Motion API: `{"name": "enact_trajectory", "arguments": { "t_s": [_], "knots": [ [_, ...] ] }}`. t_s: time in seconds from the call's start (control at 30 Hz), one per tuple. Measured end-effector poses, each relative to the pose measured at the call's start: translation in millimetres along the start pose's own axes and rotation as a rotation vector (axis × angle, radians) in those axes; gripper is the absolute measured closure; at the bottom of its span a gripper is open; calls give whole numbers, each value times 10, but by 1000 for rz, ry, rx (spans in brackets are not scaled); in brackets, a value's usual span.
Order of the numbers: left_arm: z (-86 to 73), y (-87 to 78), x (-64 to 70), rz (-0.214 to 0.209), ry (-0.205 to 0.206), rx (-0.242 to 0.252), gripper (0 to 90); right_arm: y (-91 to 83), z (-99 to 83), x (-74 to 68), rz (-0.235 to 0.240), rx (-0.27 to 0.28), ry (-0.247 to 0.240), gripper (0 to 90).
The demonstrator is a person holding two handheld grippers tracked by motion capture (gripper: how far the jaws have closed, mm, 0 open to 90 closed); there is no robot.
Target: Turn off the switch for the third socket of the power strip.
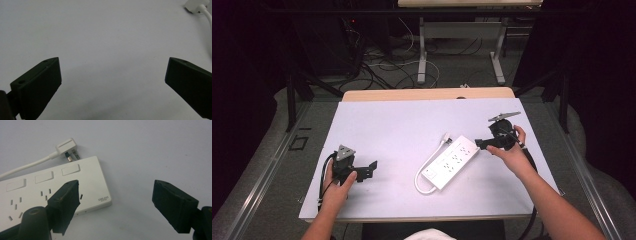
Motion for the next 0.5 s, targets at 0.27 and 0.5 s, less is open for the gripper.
{"name": "enact_trajectory", "arguments": {
  "t_s": [0.27, 0.5],
  "knots": [
    [0, 3, 2, 0, 0, 0, 5, 53, 39, 1, 23, -49, -45, 246],
    [0, 1, 0, -1, 1, -2, 5, 105, 111, -53, 47, -96, -66, 263]
  ]
}}
Point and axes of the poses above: each handheld gripper's, and its own axes: y roughly forward along the jaws, z roughly out of its top, x roughly to its right, the point moved 2 cm from there along y, roughly forward along the jaws, and after that the axes turned 3 degrees about -y, right-handed, at the moved point
